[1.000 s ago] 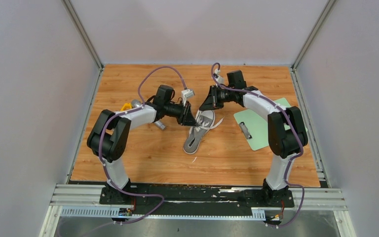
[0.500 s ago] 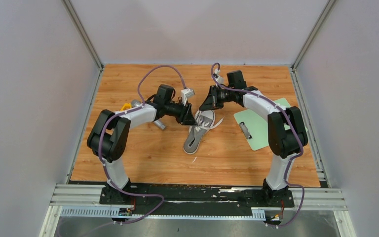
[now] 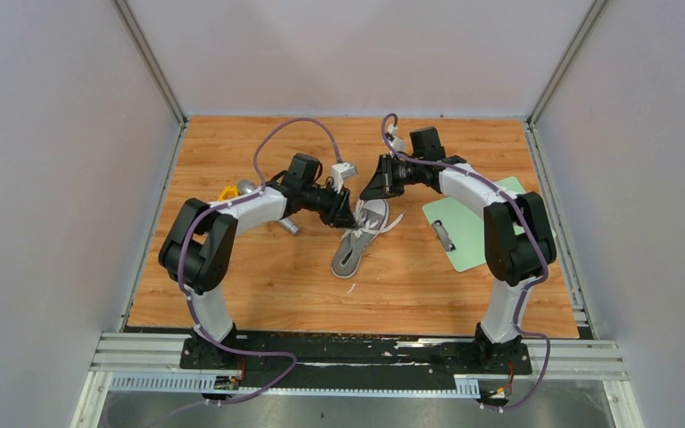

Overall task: Tie the shoes
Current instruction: Wrap the shoelace around the shoelace.

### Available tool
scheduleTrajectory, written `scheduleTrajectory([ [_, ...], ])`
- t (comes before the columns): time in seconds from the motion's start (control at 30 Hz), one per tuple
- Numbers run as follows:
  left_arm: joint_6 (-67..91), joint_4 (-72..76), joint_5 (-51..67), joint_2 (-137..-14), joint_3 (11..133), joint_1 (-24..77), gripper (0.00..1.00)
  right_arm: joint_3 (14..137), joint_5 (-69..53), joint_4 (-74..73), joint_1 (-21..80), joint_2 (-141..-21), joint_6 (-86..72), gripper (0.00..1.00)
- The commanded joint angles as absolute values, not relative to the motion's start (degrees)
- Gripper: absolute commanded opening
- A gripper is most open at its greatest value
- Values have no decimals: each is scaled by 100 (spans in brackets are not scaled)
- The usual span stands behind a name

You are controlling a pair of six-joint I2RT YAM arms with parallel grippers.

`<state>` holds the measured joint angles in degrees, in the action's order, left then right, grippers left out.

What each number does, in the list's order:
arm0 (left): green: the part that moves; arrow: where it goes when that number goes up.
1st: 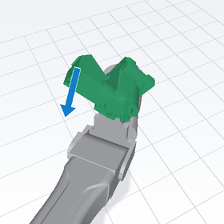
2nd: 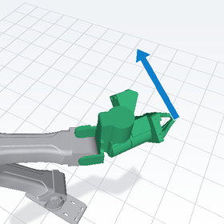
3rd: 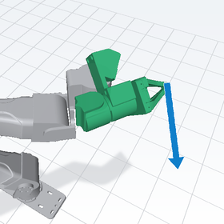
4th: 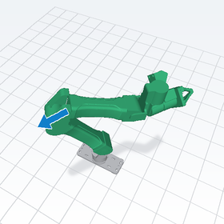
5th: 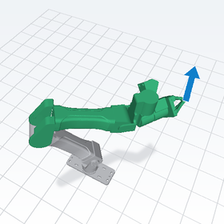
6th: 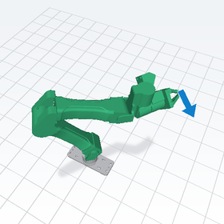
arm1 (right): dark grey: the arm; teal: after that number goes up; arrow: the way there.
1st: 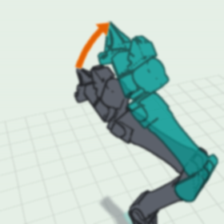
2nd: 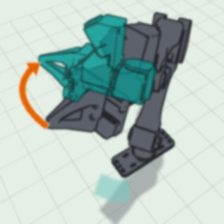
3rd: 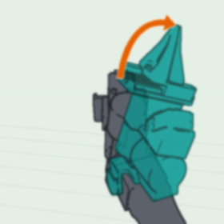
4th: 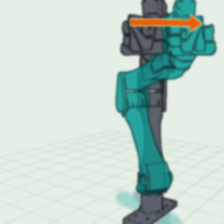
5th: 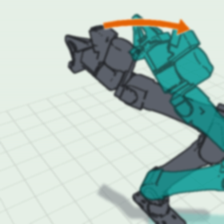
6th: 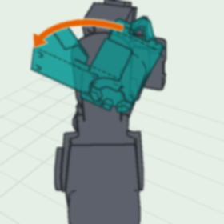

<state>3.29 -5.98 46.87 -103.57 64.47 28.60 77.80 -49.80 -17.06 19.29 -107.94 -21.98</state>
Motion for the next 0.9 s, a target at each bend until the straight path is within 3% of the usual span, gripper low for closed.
scheduleTrajectory([
  [0.0, 137, -590, 4894, -10155, 6634, 2909, 31, 7865, -5045, -1582, 1891, -10706, -2145, 0],
  [0.3, 286, -417, 4974, -10150, 6585, 2896, 21, 7803, -5058, -1584, 1891, -10655, -2118, 0],
  [0.57, 613, -83, 5141, -10232, 6605, 2892, 26, 7786, -5071, -1586, 1890, -10619, -2118, 0],
  [0.87, 457, -206, 5183, -10211, 6458, 2887, 19, 7794, -5045, -1589, 1892, -10608, -2089, 0],
])
